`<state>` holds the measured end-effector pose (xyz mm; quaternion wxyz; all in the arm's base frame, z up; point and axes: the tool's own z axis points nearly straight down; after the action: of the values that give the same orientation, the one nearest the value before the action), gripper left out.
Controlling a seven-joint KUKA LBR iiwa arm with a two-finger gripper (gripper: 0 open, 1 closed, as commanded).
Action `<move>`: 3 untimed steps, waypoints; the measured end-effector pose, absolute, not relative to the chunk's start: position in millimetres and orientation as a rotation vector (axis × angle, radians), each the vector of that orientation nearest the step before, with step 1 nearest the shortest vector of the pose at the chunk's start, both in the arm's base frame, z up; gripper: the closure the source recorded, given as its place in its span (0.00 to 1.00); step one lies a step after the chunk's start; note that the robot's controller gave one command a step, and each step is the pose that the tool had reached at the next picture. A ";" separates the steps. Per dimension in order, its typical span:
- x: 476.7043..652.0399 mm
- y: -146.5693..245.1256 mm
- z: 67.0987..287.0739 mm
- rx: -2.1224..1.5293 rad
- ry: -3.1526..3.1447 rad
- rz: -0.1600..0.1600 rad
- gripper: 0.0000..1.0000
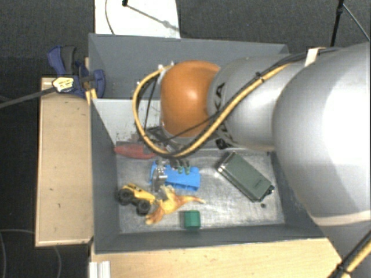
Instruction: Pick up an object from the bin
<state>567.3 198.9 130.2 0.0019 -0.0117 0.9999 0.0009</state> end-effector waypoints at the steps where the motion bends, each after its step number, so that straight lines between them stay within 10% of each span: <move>1: 588.8 153.2 76.5 0.072 3.148 0.011 1.00; 2: 588.8 153.2 76.5 0.073 3.148 0.011 1.00; 3: 582.9 155.9 126.8 0.069 3.145 0.000 1.00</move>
Offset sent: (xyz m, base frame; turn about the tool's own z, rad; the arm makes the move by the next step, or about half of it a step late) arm 0.0000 0.0000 0.0000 0.0000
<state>582.9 155.9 126.8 -0.0019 0.0219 0.9998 -0.0001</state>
